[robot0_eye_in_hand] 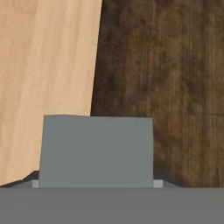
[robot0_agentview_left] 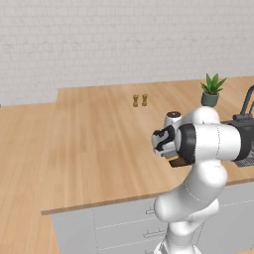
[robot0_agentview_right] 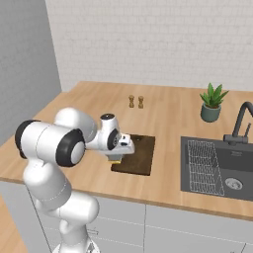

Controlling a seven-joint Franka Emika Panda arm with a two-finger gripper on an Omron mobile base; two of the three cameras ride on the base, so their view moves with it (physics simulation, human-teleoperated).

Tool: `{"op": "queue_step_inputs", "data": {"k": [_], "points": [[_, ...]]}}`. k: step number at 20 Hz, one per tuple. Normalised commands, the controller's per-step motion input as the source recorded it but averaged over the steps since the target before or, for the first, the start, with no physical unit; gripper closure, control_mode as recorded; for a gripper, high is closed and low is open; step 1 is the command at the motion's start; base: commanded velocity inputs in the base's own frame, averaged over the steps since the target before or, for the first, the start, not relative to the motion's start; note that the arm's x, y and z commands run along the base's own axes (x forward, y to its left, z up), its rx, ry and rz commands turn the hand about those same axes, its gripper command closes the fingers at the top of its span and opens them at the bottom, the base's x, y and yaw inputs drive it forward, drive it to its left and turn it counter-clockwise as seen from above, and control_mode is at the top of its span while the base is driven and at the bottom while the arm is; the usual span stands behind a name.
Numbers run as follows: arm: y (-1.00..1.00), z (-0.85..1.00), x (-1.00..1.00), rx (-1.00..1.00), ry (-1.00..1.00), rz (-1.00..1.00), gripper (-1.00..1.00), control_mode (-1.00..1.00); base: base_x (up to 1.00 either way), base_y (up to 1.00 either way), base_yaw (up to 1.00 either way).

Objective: Pick up the sponge from the counter and clean the cutting board by briefly scrubbing or pressing down on the cutting board. Once finished, release the sponge.

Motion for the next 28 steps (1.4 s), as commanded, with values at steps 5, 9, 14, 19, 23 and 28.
{"op": "queue_step_inputs", "data": {"k": [5,9,14,19,23,28], "points": [[-0.25,0.00,-0.15,0.01,0.10,0.00,1.00,-1.00,0.00,0.00,0.00],[-0.06,-0.06,0.01,0.00,0.03,0.00,1.00,-1.00,0.00,0.00,0.00],[0.00,0.01,0.15,0.11,-0.02,-0.01,1.00,-1.00,0.00,0.00,0.00],[0.00,0.01,0.31,0.19,-0.12,-0.01,1.00,-1.00,0.00,0.00,0.00],[0.00,0.00,0.41,0.15,0.00,-0.04,1.00,-1.00,0.00,0.00,0.00],[0.00,0.03,0.50,0.04,0.00,-0.05,1.00,-1.00,0.00,0.00,0.00]]}}
